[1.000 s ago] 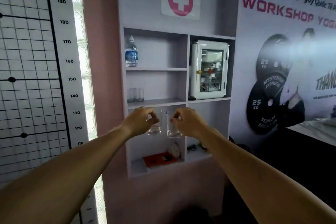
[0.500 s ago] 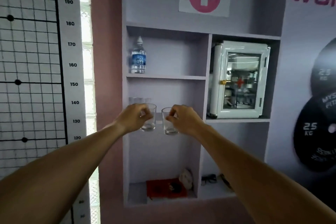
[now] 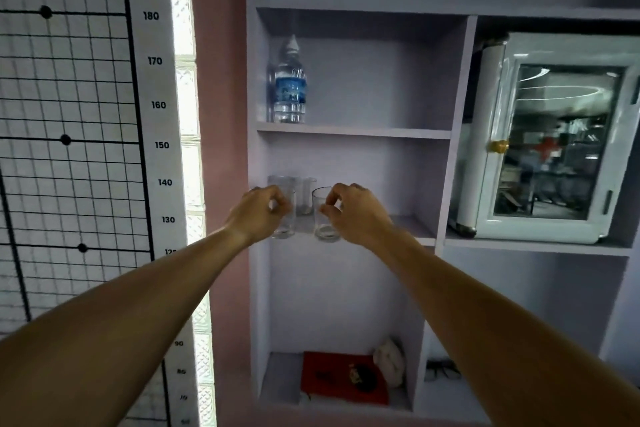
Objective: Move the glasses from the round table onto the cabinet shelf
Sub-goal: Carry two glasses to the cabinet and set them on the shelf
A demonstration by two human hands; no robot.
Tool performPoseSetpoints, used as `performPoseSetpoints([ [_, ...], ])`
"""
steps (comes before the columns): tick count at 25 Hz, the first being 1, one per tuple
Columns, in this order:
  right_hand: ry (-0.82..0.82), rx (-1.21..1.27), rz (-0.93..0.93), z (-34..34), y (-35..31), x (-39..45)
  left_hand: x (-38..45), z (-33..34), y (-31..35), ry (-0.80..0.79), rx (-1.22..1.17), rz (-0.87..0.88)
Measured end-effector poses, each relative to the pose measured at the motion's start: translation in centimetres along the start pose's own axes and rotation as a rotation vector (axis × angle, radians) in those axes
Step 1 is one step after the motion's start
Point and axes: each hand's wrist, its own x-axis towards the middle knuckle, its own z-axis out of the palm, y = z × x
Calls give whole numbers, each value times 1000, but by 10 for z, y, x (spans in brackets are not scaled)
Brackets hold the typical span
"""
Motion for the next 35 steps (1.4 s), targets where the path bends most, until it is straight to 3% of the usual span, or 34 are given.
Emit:
performPoseSetpoints([
  [14, -29, 17, 54, 39, 26, 62, 52, 27, -27, -68, 141, 37],
  [27, -45, 215, 156, 57, 24, 79, 59, 36, -36, 141, 341, 144],
  [35, -23, 271, 134, 66, 16, 86, 60, 33, -42, 177, 352, 180],
])
